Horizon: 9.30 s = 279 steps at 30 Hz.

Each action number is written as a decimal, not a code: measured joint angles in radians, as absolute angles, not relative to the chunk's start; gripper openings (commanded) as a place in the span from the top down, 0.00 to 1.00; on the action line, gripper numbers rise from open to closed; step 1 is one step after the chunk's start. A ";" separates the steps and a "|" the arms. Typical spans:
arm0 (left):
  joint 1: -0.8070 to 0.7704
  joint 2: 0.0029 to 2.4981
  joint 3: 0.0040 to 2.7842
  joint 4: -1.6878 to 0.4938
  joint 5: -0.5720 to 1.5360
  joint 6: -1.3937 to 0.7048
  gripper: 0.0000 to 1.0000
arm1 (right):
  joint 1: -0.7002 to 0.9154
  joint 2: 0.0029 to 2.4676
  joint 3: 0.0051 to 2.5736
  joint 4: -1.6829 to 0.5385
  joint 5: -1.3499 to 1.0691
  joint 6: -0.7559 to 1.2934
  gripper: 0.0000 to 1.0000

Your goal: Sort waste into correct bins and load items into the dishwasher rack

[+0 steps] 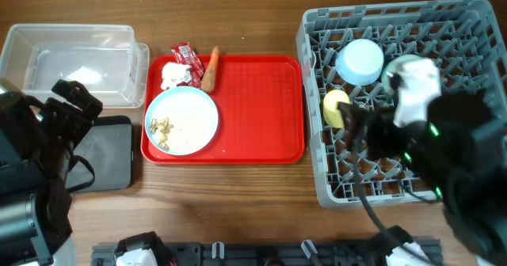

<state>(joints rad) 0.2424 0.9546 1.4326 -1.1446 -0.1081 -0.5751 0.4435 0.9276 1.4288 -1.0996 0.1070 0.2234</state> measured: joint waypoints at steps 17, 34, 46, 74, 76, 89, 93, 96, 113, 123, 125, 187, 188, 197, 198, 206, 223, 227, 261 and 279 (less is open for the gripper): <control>0.242 0.955 1.433 -1.145 -0.108 -0.575 0.00 | 0.304 0.213 0.311 -0.239 0.139 0.244 0.00; 0.242 0.955 1.433 -1.145 -0.108 -0.575 0.00 | 0.304 0.023 0.038 -0.025 0.139 0.258 0.00; 0.178 1.005 1.423 -0.956 0.179 -0.619 0.12 | 0.304 0.024 0.036 -0.025 0.139 0.258 0.00; -0.318 2.050 1.381 -0.459 -0.041 -0.352 0.83 | 0.304 0.031 0.034 -0.024 0.139 0.258 0.00; -0.319 2.049 1.387 -0.469 -0.043 -0.352 0.90 | 0.304 0.031 0.034 -0.024 0.139 0.257 0.00; -0.305 1.745 1.388 -0.672 -0.044 -0.402 0.96 | 0.304 0.031 0.034 -0.024 0.139 0.258 0.00; -0.224 1.527 1.410 -0.982 -0.124 -0.553 0.96 | 0.304 0.032 0.034 -0.024 0.139 0.257 0.00; -0.088 1.482 1.411 -1.324 -0.216 -0.790 0.96 | 0.304 0.033 0.034 -0.024 0.139 0.258 0.00; 0.377 1.490 1.071 -1.121 -0.084 -1.113 0.03 | 0.304 0.033 0.034 -0.024 0.139 0.258 0.00; -0.110 1.511 1.237 -0.601 -0.034 -0.583 0.07 | 0.304 0.034 0.033 -0.024 0.139 0.258 0.00; -0.179 1.592 1.238 -0.530 -0.093 -0.519 0.08 | 0.304 0.033 0.033 -0.024 0.139 0.258 0.00; 0.146 1.780 1.525 -0.655 -0.310 -0.431 0.18 | 0.304 0.034 0.033 -0.024 0.139 0.258 0.00; 0.155 1.803 1.517 -0.657 -0.283 -0.437 0.16 | 0.304 0.034 0.033 -0.024 0.139 0.258 0.00; -0.018 1.771 1.510 -0.666 -0.099 -0.447 0.22 | 0.304 0.034 0.033 -0.024 0.139 0.258 0.00; -0.049 1.780 1.510 -0.666 -0.101 -0.447 0.22 | 0.304 0.034 0.033 -0.024 0.139 0.258 0.00; -0.104 2.046 1.496 -0.659 -0.127 -0.508 0.26 | 0.304 0.034 0.033 -0.024 0.139 0.258 0.00; -0.050 1.927 1.610 -0.740 -0.015 -0.537 0.96 | 0.304 0.034 0.033 -0.024 0.139 0.258 0.00; 0.064 1.787 1.651 -0.768 -0.099 -0.537 0.66 | 0.304 0.034 0.033 -0.024 0.139 0.258 0.00; -0.508 2.086 1.574 -1.120 -0.278 -0.661 0.69 | 0.304 0.034 0.033 -0.024 0.139 0.258 0.00; -0.510 2.185 1.627 -1.276 -0.371 -0.656 0.96 | 0.304 0.034 0.033 -0.024 0.139 0.258 0.00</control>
<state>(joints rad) -0.5098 2.1849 1.6272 -1.2762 -0.3706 -0.6556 0.3038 0.0338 0.0330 -0.0242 0.1387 0.2577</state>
